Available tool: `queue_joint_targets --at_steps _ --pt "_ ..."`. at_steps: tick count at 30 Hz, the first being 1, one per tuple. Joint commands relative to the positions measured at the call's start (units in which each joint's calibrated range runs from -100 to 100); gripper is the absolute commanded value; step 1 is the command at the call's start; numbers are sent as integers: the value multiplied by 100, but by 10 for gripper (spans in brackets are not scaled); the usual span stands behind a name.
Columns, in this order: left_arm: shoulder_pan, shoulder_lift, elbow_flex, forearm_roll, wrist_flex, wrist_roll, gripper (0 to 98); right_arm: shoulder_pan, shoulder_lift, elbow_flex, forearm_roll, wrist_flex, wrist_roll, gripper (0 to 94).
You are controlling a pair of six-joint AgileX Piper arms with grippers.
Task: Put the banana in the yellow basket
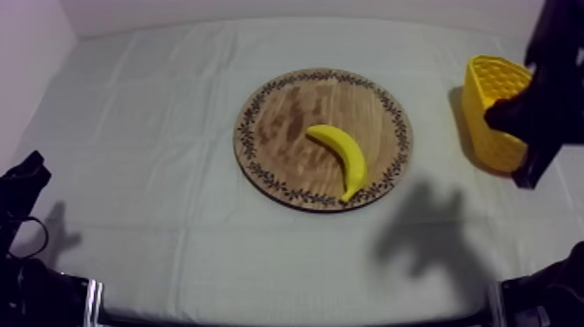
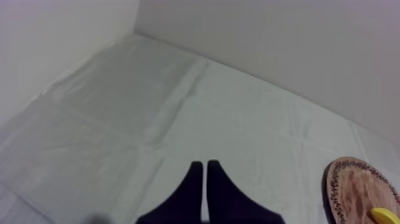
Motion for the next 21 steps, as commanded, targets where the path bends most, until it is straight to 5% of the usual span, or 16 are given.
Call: queue_joint_targets --at_steps 1,13,21 --pt "1 0 3 3 0 -1 1 -28 803 -1160 3 620 18 6" --pt "1 0 3 3 0 -1 1 -414 2925 -3941 -85 2547 -249 7" --pt "1 0 3 3 0 -1 1 -784 3912 -4869 -72 3090 -750 6"
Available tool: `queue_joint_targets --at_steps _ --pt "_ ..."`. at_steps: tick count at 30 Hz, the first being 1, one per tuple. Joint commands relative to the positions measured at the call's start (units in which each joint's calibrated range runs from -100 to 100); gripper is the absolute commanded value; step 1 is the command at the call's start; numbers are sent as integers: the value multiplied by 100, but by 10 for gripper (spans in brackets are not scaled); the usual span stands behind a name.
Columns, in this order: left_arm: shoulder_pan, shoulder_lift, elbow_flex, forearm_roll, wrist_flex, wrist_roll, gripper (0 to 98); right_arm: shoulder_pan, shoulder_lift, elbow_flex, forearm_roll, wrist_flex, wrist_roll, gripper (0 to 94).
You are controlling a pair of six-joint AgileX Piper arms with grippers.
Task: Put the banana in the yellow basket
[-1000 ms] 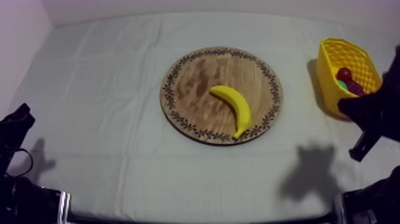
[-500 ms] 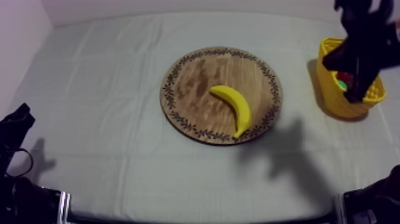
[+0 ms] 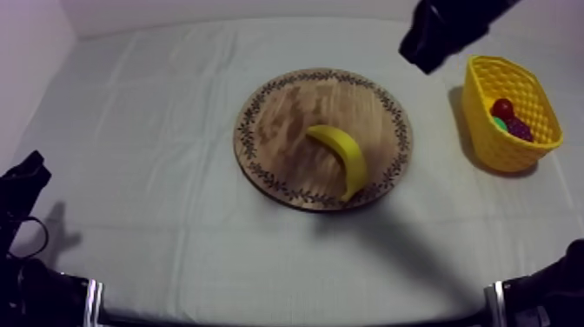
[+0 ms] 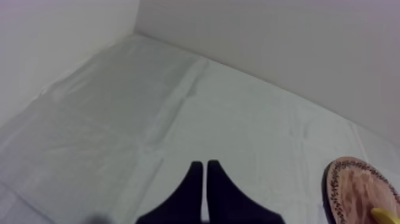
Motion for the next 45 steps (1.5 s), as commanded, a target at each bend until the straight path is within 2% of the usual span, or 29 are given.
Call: queue_joint_targets --at_steps 1,7,16,18,26,31,36,45 --pt "1 0 3 3 0 -1 1 -61 313 -311 60 44 -167 6" --pt "1 0 3 3 0 -1 1 -63 728 -671 161 78 -309 5" --pt "1 0 3 3 0 -1 1 3 973 -752 235 28 -264 25" --pt "1 0 3 3 0 -1 1 2 998 -801 220 42 -241 76" --pt "1 0 3 3 0 -3 1 -69 1024 -894 232 126 -398 454" --pt "1 0 3 3 0 -3 1 -124 1053 -876 283 152 -593 623" --pt "1 0 3 3 0 -1 1 -144 1185 -795 308 136 -727 707" --pt "1 0 3 3 0 -1 1 -72 1736 -78 352 -410 -828 735"
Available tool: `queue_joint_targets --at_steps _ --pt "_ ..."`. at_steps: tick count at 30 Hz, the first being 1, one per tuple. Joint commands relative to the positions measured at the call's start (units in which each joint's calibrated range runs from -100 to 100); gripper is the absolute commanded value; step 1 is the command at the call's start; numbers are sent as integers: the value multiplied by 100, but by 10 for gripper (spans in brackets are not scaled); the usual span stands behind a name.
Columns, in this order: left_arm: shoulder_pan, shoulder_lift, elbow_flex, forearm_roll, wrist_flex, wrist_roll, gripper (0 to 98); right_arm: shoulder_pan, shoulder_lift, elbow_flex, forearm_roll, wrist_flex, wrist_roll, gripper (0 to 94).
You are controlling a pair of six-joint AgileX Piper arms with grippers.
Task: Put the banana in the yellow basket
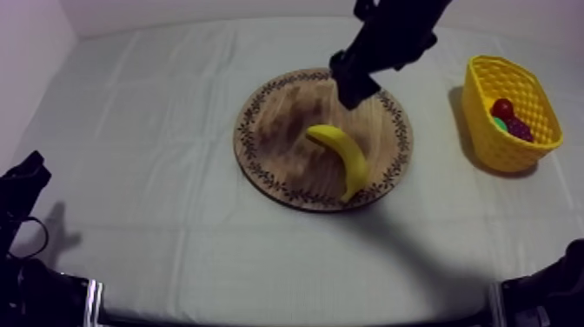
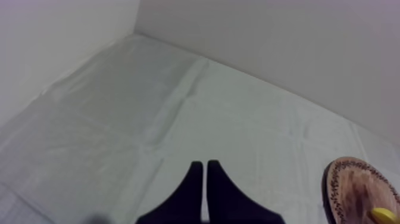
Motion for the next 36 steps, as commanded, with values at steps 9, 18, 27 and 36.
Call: queue_joint_targets --at_steps 9,18,27,36 --pt "1 0 3 3 0 1 1 57 829 881 -45 -935 -40 748" --pt "1 0 3 3 0 1 1 39 1587 1039 -158 -1433 -85 757" --pt "1 0 3 3 0 1 1 88 2240 706 -244 -1646 -186 744" --pt "1 0 3 3 0 1 1 122 2648 380 -269 -1702 -209 645"
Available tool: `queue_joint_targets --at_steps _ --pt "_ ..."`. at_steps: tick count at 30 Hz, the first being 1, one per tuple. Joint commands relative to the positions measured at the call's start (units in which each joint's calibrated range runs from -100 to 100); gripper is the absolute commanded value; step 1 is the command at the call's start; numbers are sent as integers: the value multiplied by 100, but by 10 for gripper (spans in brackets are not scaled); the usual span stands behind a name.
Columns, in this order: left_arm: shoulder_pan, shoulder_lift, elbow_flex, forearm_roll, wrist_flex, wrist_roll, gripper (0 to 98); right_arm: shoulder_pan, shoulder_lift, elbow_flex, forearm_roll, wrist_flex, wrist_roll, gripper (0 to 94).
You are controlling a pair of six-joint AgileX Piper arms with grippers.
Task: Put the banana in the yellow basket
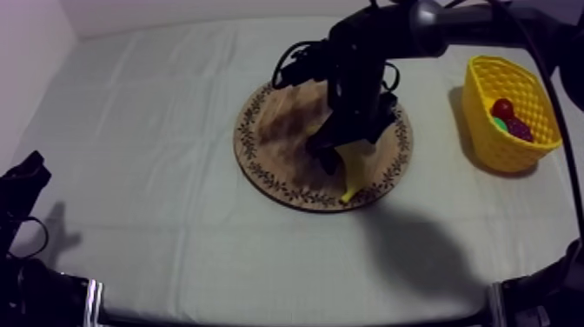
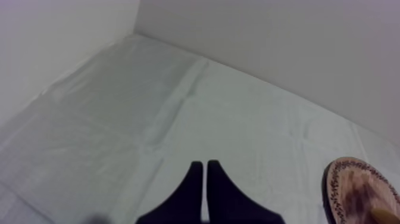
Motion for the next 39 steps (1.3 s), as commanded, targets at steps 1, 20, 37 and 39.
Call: queue_joint_targets --at_steps 1,20,37,39 --pt "1 0 3 3 0 1 1 13 47 -24 -9 9 19 611" --pt "1 0 3 3 0 1 1 60 61 78 108 -96 -38 74" --pt "1 0 3 3 0 1 1 212 -1846 -24 225 701 260 82" --pt "1 0 3 3 0 1 1 251 -2119 -104 215 842 322 86"
